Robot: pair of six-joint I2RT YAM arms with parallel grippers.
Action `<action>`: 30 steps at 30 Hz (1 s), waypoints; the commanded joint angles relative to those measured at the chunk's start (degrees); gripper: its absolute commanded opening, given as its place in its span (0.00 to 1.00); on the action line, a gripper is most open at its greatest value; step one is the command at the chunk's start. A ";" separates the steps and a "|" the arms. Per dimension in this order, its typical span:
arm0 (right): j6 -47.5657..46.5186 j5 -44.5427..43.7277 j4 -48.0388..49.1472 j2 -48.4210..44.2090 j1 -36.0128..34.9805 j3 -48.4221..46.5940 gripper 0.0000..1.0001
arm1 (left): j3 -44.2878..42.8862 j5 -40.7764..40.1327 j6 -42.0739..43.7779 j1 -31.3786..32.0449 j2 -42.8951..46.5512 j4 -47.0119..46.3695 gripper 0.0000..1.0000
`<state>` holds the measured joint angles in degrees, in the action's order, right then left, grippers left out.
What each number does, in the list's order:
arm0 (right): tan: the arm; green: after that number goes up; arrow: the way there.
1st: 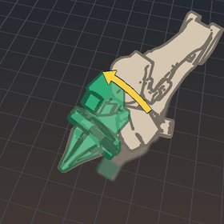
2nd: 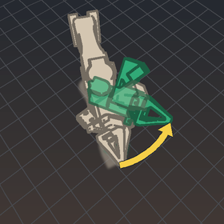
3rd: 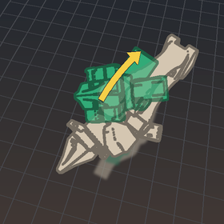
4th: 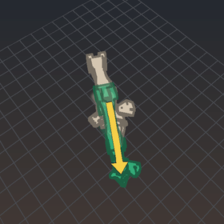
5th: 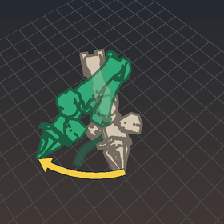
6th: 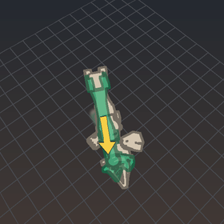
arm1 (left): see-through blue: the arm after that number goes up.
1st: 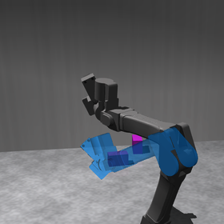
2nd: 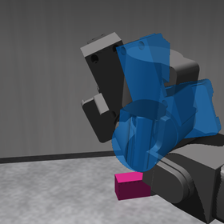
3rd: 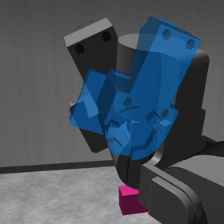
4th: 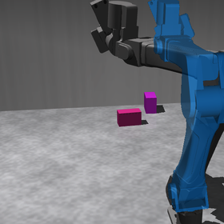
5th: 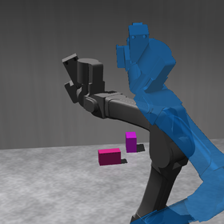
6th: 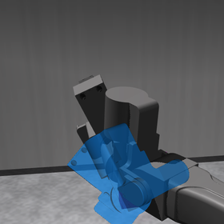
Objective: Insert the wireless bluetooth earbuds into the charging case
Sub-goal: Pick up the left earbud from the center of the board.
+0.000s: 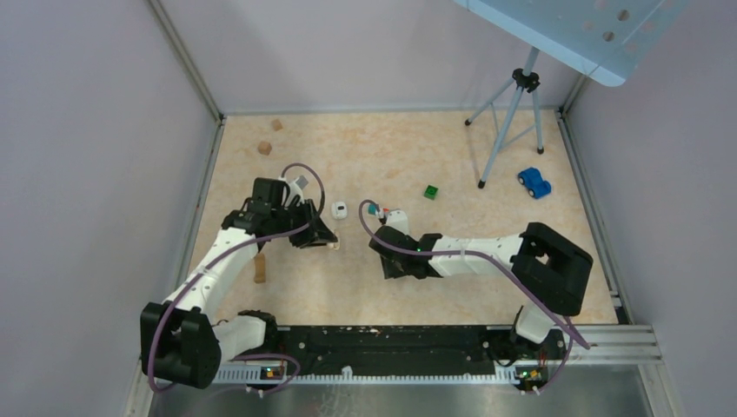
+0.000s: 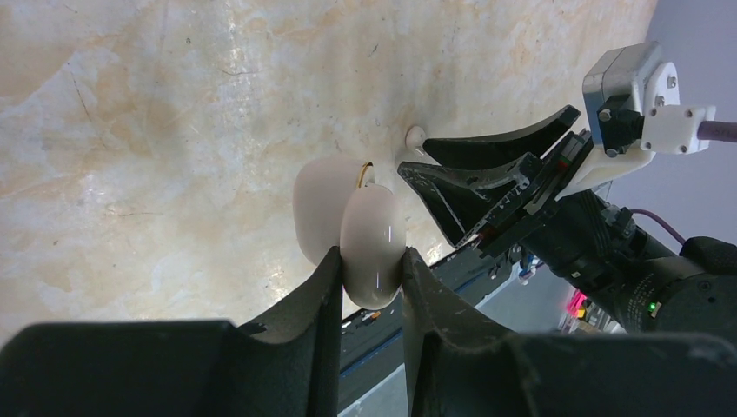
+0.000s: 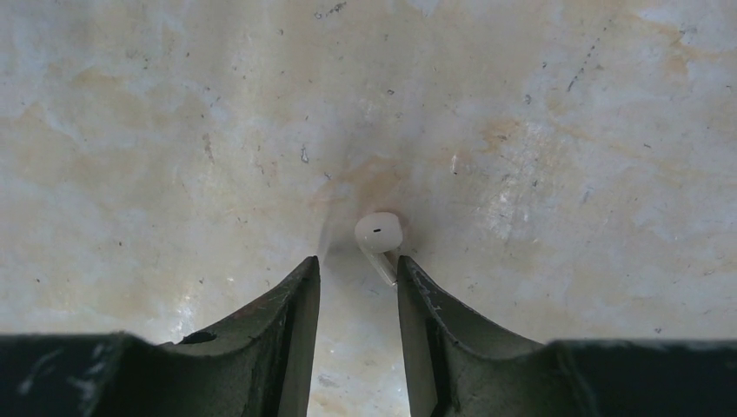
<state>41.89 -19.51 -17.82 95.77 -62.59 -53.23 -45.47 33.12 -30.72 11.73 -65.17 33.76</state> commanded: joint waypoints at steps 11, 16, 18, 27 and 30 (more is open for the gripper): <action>-18.22 0.49 1.53 -1.20 -0.25 -0.21 0.43 | -0.30 0.12 -0.39 0.56 -0.99 -2.34 0.00; -19.79 3.24 3.72 1.33 0.69 -0.12 0.44 | -0.85 0.01 -0.64 1.08 -1.65 -2.36 0.00; -19.84 4.31 4.83 1.88 0.94 0.11 0.44 | -1.05 -0.08 -0.70 1.25 -1.80 -2.38 0.00; -18.66 6.15 6.29 2.33 1.78 1.10 0.38 | -1.80 -0.14 -0.79 1.80 -3.12 -2.46 0.00; -18.45 6.05 6.22 2.47 2.00 1.11 0.36 | -2.31 -0.17 -0.83 2.04 -3.51 -2.55 0.00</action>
<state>23.09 -15.18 -11.75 96.57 -61.06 -52.21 -45.30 33.10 -31.42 13.32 -68.12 33.39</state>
